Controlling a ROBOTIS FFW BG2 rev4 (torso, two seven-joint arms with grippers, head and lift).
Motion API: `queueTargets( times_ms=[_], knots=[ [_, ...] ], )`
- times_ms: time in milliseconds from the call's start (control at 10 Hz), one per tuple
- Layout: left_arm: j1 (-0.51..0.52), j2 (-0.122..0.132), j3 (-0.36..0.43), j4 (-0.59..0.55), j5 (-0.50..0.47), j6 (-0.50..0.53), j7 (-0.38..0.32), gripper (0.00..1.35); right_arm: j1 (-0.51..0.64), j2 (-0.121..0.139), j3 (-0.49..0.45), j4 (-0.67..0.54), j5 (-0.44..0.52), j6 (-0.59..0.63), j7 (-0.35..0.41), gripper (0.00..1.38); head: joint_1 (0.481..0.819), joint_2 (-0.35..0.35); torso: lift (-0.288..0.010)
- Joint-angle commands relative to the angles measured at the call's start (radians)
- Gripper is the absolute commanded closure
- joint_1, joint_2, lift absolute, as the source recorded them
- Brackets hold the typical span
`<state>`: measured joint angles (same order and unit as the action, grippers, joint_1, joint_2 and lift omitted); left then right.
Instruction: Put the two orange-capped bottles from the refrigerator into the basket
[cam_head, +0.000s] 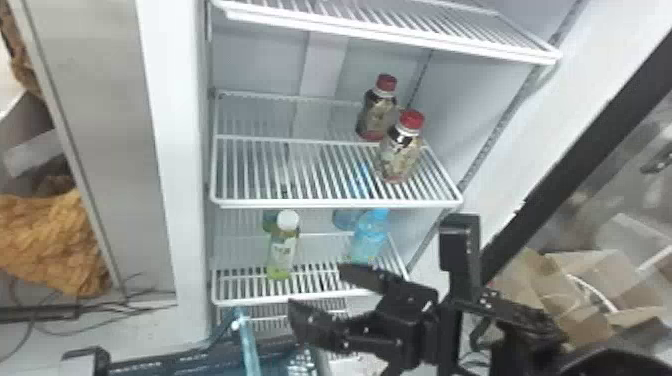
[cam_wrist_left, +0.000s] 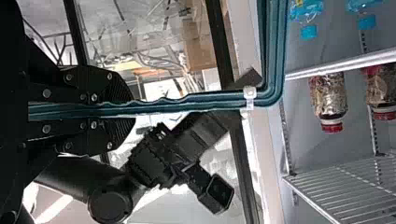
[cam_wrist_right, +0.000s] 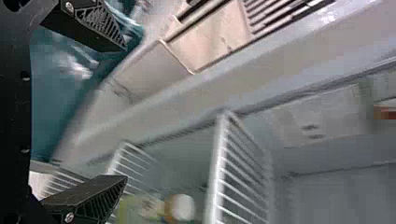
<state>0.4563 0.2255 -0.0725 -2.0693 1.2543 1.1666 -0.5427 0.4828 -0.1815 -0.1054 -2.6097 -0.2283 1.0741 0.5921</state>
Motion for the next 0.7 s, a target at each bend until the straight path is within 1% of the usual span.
queueTargets(
  times_ms=[0, 100, 200, 400, 500, 600],
  knots=[
    [0.003, 0.000, 0.003, -0.001, 0.000, -0.001, 0.001, 1.21, 0.040, 0.013, -0.014, 0.012, -0.001, -0.156, -0.017, 0.09, 0.695, -0.320, -0.040],
    [0.003, -0.002, 0.003, 0.002, 0.000, -0.001, 0.000, 1.21, 0.074, 0.020, -0.022, 0.012, -0.001, -0.254, -0.044, 0.09, 0.695, -0.321, -0.040],
    [0.005, -0.002, 0.005, -0.001, 0.002, -0.001, 0.000, 1.21, 0.109, 0.034, -0.034, 0.024, -0.003, -0.377, -0.080, 0.09, 0.695, -0.327, -0.040],
    [0.008, -0.002, 0.005, -0.001, 0.002, -0.001, 0.000, 1.21, 0.170, 0.068, -0.056, 0.076, 0.001, -0.637, -0.149, 0.09, 0.695, -0.350, -0.040],
    [0.008, -0.002, 0.005, -0.001, 0.002, -0.003, 0.000, 1.21, 0.195, 0.080, -0.058, 0.098, 0.005, -0.735, -0.186, 0.10, 0.695, -0.350, -0.040],
    [0.010, -0.002, 0.005, -0.001, 0.002, -0.003, 0.000, 1.21, 0.214, 0.086, -0.054, 0.117, 0.003, -0.816, -0.221, 0.10, 0.695, -0.350, -0.040]
  ],
)
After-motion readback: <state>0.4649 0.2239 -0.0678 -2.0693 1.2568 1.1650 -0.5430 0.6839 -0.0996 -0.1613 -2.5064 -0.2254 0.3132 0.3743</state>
